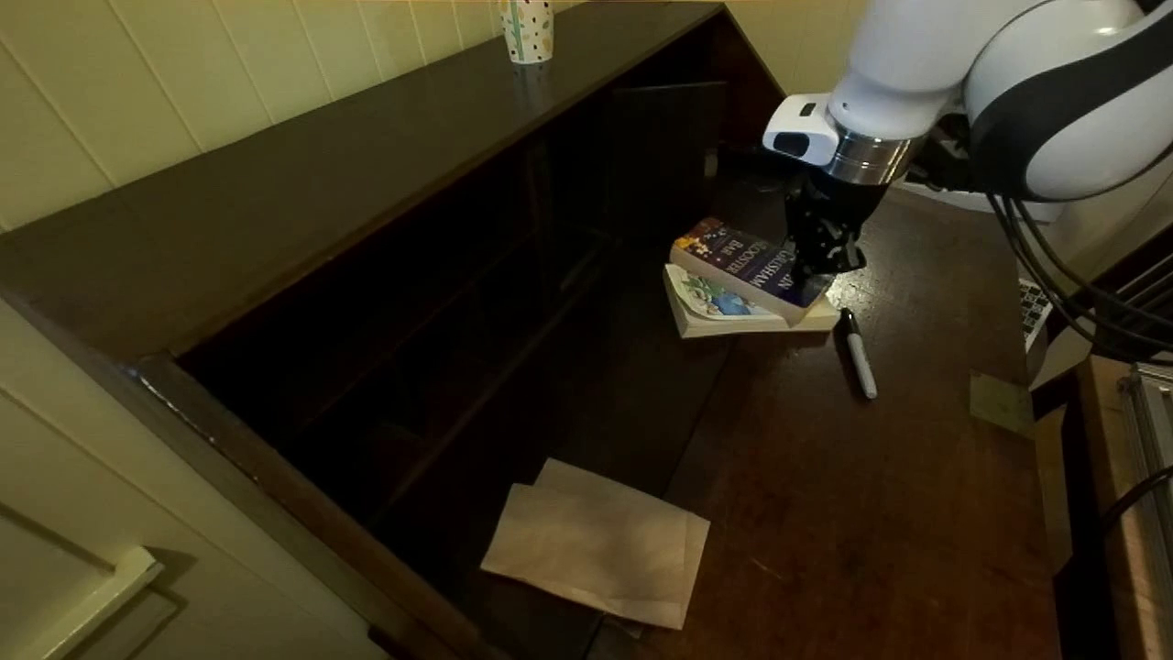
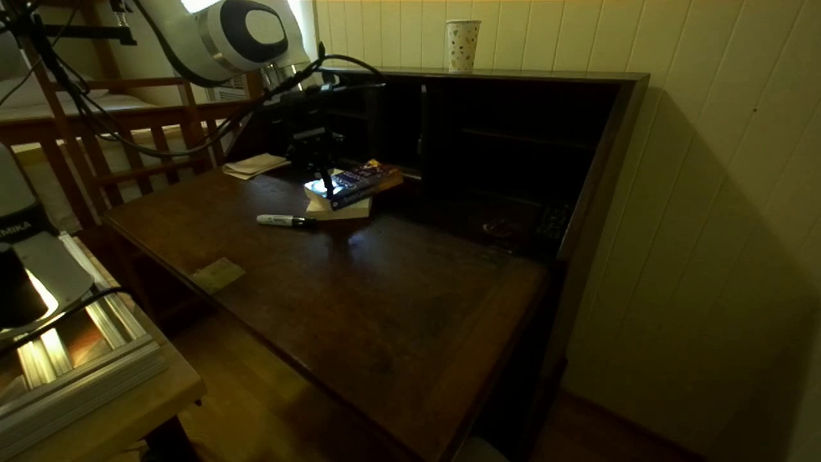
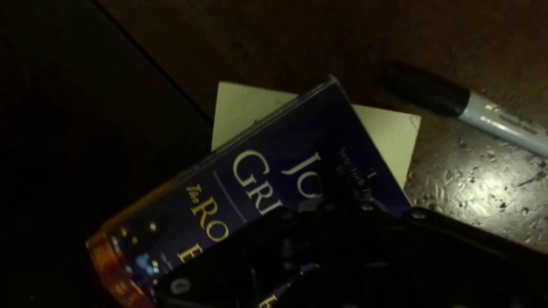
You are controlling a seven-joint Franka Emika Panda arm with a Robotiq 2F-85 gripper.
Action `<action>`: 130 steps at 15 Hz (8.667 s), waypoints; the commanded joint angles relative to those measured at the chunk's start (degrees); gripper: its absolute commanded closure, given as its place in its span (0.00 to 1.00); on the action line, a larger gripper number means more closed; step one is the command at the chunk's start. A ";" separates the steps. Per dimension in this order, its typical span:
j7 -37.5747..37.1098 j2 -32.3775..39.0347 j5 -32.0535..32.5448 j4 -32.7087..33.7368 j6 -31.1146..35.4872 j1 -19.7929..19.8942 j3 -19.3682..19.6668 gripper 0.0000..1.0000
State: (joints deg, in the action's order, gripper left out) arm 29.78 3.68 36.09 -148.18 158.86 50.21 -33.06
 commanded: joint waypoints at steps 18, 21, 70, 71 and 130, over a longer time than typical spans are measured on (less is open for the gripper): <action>-28.80 -2.57 -6.08 0.61 12.33 -33.42 42.90 1.00; -25.21 0.40 -14.81 -1.29 19.69 -33.63 43.20 1.00; -26.59 -11.02 -26.07 6.54 -23.16 1.25 -17.60 0.00; -27.37 -10.87 -25.16 6.87 -23.97 -3.37 -13.57 0.00; -73.18 12.57 28.79 11.74 -27.81 -56.50 31.05 0.00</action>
State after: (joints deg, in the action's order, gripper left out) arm -43.57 14.82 64.00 -138.05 134.46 -5.15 -1.66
